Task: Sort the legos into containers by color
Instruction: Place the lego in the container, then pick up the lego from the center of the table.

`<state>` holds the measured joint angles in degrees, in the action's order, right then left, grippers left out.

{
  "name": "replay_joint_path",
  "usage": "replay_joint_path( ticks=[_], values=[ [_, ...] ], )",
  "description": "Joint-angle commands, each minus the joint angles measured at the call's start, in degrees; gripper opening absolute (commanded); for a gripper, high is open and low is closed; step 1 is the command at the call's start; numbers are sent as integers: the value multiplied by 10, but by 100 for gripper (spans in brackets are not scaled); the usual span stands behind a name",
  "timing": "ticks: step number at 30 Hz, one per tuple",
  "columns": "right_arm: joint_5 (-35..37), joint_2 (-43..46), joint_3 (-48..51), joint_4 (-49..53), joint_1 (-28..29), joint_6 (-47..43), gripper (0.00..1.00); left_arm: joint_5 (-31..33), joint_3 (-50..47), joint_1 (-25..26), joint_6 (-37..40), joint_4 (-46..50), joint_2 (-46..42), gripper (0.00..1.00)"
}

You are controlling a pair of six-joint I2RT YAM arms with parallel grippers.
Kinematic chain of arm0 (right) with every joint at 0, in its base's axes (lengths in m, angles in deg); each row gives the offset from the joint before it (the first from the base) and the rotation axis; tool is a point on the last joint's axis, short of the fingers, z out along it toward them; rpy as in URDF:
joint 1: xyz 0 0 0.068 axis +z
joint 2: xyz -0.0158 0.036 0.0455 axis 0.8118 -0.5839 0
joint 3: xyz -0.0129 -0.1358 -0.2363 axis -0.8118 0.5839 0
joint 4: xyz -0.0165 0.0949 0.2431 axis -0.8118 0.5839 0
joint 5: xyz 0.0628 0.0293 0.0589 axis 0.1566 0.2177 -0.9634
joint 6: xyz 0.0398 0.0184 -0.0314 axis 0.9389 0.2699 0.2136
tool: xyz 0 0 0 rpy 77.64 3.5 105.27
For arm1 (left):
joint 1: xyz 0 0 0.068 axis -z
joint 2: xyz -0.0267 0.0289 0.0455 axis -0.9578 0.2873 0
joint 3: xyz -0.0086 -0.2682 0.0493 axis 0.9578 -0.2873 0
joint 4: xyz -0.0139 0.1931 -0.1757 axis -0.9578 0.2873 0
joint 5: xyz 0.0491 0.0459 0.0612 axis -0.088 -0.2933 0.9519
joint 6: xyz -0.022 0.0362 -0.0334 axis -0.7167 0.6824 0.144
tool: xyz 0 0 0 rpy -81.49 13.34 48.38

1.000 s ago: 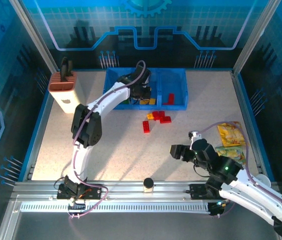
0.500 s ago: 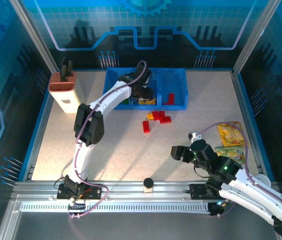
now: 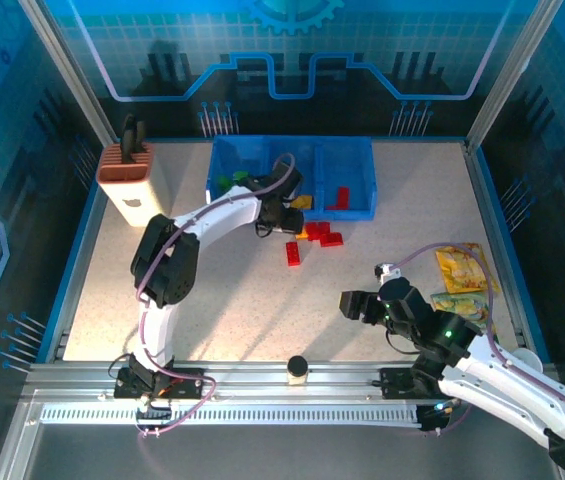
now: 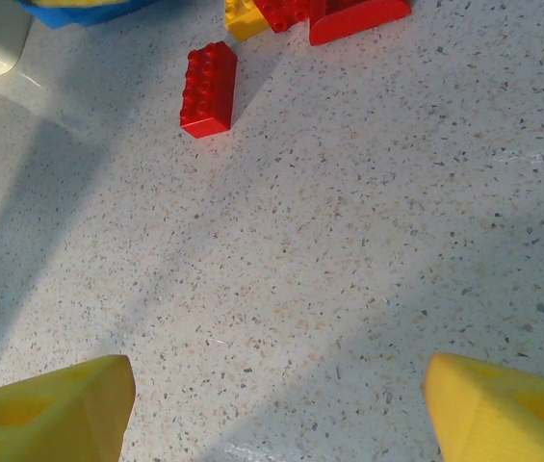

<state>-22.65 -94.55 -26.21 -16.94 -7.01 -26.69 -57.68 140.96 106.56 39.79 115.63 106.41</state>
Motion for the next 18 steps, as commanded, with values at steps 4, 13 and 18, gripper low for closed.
replay_joint_path(
  ticks=[4, 13, 18],
  values=[
    [20, 12, -3, 6, 8, 11, 80, 8, -32, 30, -33, -15, -7, 60],
    [34, 56, 6, 41, 8, 22, 80, 41, -35, 47, -38, 4, 31, 59],
    [41, 69, 10, 46, 8, 24, 80, 44, -41, 54, -42, 2, 42, 59]
  ],
)
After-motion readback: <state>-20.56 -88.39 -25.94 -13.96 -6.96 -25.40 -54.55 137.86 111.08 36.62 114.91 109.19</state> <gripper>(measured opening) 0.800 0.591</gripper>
